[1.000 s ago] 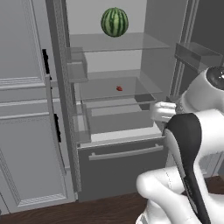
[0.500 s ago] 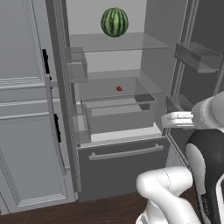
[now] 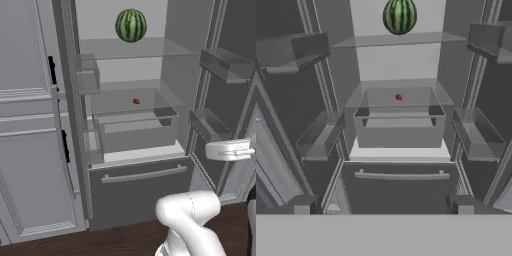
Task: Take the strawberry from the fridge and place it on top of the pancake, located on the dining counter.
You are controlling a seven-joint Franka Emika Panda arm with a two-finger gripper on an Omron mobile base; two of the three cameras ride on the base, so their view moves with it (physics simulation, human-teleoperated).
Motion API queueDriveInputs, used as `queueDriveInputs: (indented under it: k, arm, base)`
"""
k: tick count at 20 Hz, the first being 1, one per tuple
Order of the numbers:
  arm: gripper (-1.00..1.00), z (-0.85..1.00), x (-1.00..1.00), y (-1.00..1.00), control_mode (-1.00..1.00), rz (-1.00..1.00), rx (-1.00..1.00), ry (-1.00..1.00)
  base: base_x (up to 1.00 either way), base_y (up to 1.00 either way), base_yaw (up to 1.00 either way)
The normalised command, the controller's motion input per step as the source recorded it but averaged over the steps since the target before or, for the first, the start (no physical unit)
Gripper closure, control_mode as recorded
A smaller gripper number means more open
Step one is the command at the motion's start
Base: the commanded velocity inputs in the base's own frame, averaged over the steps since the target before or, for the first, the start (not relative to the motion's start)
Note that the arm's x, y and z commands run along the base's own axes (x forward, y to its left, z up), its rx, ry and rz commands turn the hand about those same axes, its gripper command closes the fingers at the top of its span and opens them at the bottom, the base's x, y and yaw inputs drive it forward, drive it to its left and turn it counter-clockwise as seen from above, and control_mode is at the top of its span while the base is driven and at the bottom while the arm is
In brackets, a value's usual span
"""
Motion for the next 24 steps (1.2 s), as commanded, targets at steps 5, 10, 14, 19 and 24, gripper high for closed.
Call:
queueDriveInputs:
  k: [5,10,14,19,24]
  arm:
    - [-1.00,0.00,-0.17,0.00,1.00,-0.05,0.00,-0.12]
    - [-1.00,0.00,0.00,0.00,1.00,0.00,0.00,0.00]
    - [-1.00,0.00,0.00,0.00,1.00,0.00,0.00,0.00]
    - [-1.00,0.00,0.00,0.00,1.00,0.00,0.00,0.00]
    - [-1.00,0.00,0.00,0.00,1.00,0.00,0.00,0.00]
  base:
    - [0.03,0.00,-0.05]
    - [0.65,-0.03,-0.06]
    - [0.90,-0.05,0.00]
    - [0.99,-0.16,0.00]
    - [1.00,-0.06,0.00]
